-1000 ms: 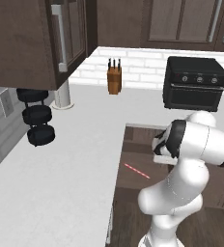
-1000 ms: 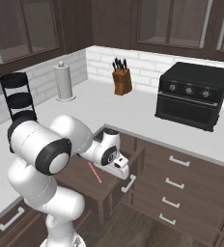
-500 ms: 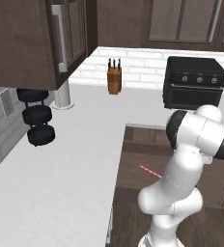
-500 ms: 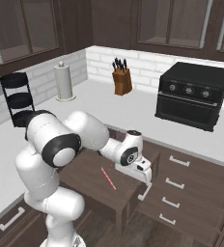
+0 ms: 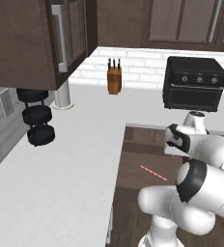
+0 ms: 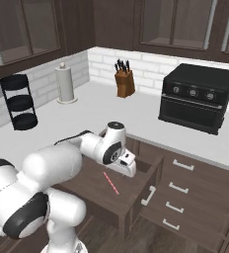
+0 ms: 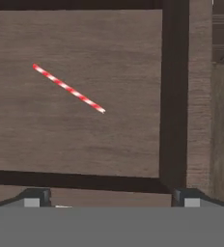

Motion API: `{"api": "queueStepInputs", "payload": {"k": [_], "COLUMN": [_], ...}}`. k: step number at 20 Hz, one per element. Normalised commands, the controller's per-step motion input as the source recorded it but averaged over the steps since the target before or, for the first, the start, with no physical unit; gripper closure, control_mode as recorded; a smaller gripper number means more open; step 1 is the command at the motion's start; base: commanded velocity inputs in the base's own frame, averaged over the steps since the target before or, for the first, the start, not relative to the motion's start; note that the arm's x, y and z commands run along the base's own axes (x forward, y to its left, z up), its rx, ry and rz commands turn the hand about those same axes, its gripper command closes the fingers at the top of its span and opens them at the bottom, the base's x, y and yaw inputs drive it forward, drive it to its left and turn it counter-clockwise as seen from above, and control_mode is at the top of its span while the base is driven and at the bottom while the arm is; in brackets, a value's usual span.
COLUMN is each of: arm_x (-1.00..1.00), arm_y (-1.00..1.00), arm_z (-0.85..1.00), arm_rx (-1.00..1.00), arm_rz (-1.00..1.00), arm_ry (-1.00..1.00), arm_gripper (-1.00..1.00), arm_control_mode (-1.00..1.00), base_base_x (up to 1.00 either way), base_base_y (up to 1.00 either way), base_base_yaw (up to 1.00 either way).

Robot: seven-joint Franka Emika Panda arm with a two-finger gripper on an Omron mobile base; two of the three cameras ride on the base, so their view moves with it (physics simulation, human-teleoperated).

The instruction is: Take a straw from the drawer in front and place it inside the glass cup on the dining counter.

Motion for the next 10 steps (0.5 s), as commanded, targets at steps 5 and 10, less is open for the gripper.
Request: {"api": "queueStepInputs", "payload": {"k": [5,10], "arm_x": [0.17,0.38], "arm_y": [0.68,0.39], "arm_z": [0.16,0.00], "arm_rx": [0.00,0.00], "arm_rz": [0.14,0.12], "arm_ry": [0.00,0.01], "arm_gripper": [-1.00,-1.00], "arm_control_mode": [-1.00,-1.00], "base_base_x": [0.00,0.00], "base_base_y": [0.00,0.00], "base_base_yaw": [0.00,0.00]}}
